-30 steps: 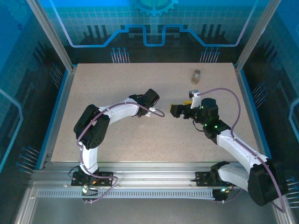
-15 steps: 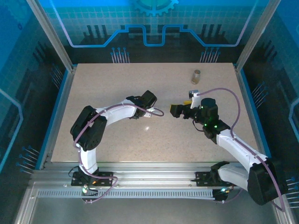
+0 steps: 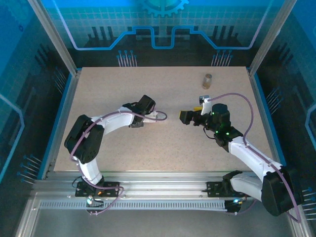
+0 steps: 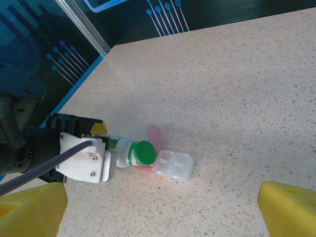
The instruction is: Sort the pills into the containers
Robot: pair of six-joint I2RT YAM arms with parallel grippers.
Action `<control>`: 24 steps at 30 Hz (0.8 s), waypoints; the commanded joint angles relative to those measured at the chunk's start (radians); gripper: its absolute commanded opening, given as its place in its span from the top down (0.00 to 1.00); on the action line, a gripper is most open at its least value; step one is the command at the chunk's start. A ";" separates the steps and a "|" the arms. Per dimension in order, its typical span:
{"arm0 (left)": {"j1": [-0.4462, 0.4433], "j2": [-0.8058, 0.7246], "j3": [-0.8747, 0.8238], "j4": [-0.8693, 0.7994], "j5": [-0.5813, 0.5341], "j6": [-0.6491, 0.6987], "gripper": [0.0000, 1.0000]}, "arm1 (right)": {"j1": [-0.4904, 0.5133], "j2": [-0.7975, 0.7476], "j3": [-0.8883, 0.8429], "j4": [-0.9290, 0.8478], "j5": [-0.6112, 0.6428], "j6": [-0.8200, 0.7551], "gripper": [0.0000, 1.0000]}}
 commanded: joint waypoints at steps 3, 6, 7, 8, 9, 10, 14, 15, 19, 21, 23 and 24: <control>0.023 -0.066 -0.074 0.152 0.118 -0.096 1.00 | 0.006 0.002 -0.004 0.030 -0.005 -0.003 0.00; 0.034 -0.104 -0.133 0.247 0.164 -0.144 1.00 | 0.007 -0.010 -0.004 0.030 -0.010 -0.001 0.00; 0.039 -0.115 -0.152 0.279 0.183 -0.160 1.00 | 0.007 -0.012 -0.005 0.029 -0.011 0.001 0.00; 0.043 -0.124 -0.168 0.310 0.198 -0.179 1.00 | 0.006 -0.010 -0.004 0.030 -0.012 0.002 0.00; 0.044 -0.130 -0.183 0.337 0.201 -0.193 1.00 | 0.007 -0.010 -0.002 0.030 -0.008 -0.001 0.00; 0.044 -0.138 -0.202 0.371 0.204 -0.207 1.00 | 0.007 -0.009 0.002 0.030 -0.002 -0.007 0.00; 0.045 -0.185 -0.286 0.495 0.232 -0.257 1.00 | 0.007 -0.006 0.034 0.061 0.027 -0.039 0.00; 0.044 -0.200 -0.306 0.521 0.243 -0.270 1.00 | 0.007 -0.004 0.043 0.059 0.040 -0.042 0.00; 0.044 -0.275 -0.419 0.678 0.288 -0.335 1.00 | 0.007 0.004 0.113 0.008 0.096 -0.068 0.00; 0.045 -0.318 -0.467 0.739 0.333 -0.382 1.00 | 0.007 0.011 0.155 -0.007 0.082 -0.081 0.00; 0.045 -0.364 -0.503 0.793 0.390 -0.433 1.00 | 0.004 0.013 0.199 -0.024 0.066 -0.072 0.00; 0.046 -0.384 -0.519 0.826 0.411 -0.460 1.00 | 0.002 0.014 0.214 -0.028 0.064 -0.061 0.00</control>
